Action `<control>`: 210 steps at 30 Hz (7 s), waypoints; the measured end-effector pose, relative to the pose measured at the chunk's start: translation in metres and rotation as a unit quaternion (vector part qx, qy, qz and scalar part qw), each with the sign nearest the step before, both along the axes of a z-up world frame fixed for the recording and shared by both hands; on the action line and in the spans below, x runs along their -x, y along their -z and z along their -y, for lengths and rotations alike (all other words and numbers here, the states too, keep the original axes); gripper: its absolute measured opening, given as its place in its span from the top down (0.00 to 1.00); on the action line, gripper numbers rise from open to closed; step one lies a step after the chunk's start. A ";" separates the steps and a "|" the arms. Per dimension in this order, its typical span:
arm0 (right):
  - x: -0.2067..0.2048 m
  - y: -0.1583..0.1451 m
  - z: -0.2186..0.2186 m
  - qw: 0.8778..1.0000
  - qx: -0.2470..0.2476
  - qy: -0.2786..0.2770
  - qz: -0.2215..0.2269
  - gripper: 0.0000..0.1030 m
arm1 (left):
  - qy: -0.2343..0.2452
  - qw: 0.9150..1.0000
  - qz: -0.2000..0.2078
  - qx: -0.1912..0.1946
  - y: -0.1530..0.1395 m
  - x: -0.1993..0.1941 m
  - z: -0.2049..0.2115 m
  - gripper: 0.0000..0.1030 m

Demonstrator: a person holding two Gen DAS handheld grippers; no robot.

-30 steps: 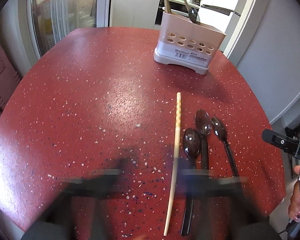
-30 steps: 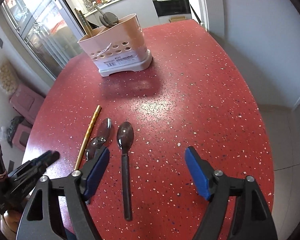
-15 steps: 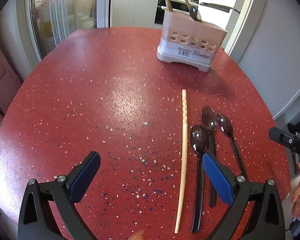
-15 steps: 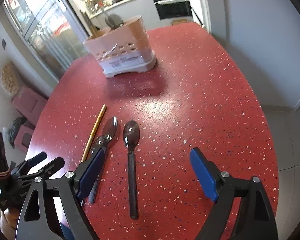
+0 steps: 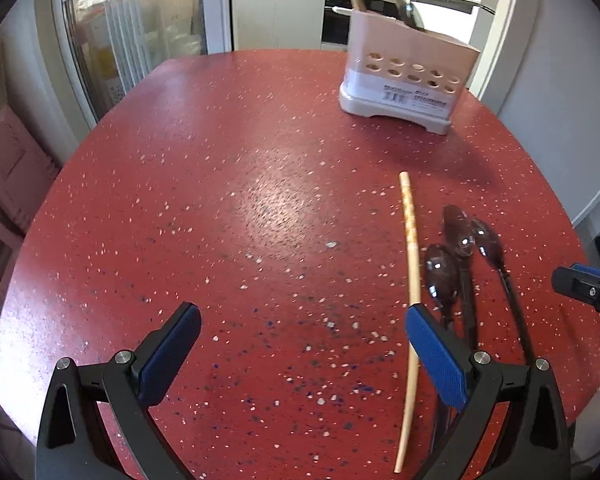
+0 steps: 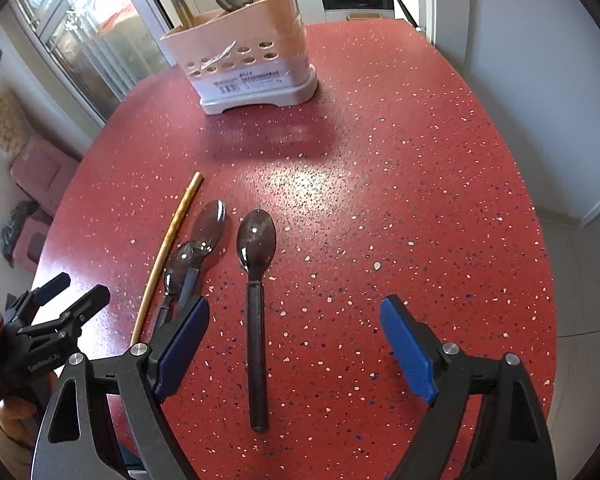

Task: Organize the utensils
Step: 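Withdraw both open tools back over the remaining patterned chopstick and spoons, then grasp a dark spoon with the right tool while the left tool grasps the patterned chopstick, then carry the spoon and patterned chopstick to the caddy and release them inside with both tools, then withdraw both open tools back over the last two dark spoons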

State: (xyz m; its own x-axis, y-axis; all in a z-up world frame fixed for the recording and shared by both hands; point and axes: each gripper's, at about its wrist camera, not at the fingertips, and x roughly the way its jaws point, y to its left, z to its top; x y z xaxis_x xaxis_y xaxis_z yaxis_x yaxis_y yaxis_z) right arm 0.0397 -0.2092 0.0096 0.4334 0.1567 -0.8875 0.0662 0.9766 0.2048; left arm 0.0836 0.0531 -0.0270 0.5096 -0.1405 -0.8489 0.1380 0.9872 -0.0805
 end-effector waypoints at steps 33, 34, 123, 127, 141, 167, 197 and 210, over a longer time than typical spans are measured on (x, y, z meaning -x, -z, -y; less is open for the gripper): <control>-0.061 0.038 -0.066 0.984 0.112 -0.078 -0.112 0.49 | 0.056 0.997 -0.045 -0.010 0.020 -0.015 0.015 0.00; -0.061 0.038 -0.066 0.984 0.114 -0.080 -0.111 0.55 | 0.060 0.997 -0.045 -0.017 0.020 -0.016 0.018 0.00; -0.080 -0.124 0.033 0.983 -0.103 -0.085 0.128 0.88 | 0.056 0.980 0.181 0.058 -0.164 -0.059 0.075 0.65; -0.099 -0.133 0.033 0.981 -0.104 -0.086 0.137 0.88 | 0.037 0.978 0.191 0.074 -0.176 -0.085 0.067 0.65; -0.182 -0.155 0.024 0.975 -0.109 -0.093 0.169 0.88 | 0.001 0.966 0.237 0.107 -0.206 -0.177 0.063 0.65; -0.246 -0.115 -0.010 0.940 0.051 -0.129 0.312 0.88 | -0.030 0.944 0.310 0.111 -0.157 -0.252 0.096 0.65; -0.215 -0.091 -0.020 0.946 0.064 -0.154 0.280 0.54 | -0.026 0.968 0.245 0.042 -0.116 -0.206 0.077 0.65; -0.148 -0.091 0.006 0.977 -0.043 -0.085 0.191 0.33 | -0.012 0.992 0.124 -0.012 -0.095 -0.150 0.063 0.65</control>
